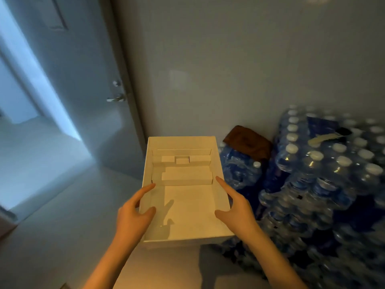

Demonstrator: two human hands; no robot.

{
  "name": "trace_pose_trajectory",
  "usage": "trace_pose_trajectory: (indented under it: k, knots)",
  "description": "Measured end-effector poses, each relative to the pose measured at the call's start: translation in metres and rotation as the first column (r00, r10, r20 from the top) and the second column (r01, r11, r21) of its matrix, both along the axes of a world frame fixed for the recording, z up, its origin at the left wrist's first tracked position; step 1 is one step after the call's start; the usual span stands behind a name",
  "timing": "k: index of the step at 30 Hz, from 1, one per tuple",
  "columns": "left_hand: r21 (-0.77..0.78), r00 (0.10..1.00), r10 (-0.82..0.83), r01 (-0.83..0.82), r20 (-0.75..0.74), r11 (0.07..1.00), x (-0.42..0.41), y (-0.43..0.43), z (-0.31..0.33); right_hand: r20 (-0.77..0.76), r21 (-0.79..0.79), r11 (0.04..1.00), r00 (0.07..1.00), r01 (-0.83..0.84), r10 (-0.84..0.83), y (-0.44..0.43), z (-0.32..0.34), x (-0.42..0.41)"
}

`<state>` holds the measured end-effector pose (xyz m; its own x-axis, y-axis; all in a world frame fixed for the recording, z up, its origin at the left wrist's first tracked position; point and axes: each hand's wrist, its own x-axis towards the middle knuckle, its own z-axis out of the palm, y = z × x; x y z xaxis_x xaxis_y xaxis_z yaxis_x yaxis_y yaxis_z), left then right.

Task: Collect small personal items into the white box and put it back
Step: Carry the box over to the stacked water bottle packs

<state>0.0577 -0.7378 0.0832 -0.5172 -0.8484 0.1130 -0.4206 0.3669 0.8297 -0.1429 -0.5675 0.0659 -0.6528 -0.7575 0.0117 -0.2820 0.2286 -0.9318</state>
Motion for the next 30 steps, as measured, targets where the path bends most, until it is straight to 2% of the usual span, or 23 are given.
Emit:
trace_pose_trajectory:
  k: [4, 9, 20, 30]
  knots:
    - [-0.029, 0.985, -0.171, 0.171, -0.012, 0.985, -0.047, -0.032, 0.003, 0.007, 0.005, 0.986, 0.986, 0.164, -0.164, -0.003, 0.003, -0.019]
    - [0.006, 0.955, -0.294, 0.295, -0.042, 0.956, -0.110, -0.056, -0.004, 0.003, 0.018, 0.950, 0.950, 0.312, -0.312, -0.006, 0.001, -0.057]
    - [0.012, 0.921, -0.390, 0.390, -0.018, 0.921, -0.258, -0.128, -0.012, -0.077, 0.036, 0.920, 0.919, 0.391, -0.388, -0.066, -0.001, -0.182]
    - [0.118, 0.849, -0.521, 0.528, -0.087, 0.841, -0.369, -0.179, -0.023, -0.061, 0.065, 0.869, 0.871, 0.491, -0.487, -0.108, 0.001, -0.261]
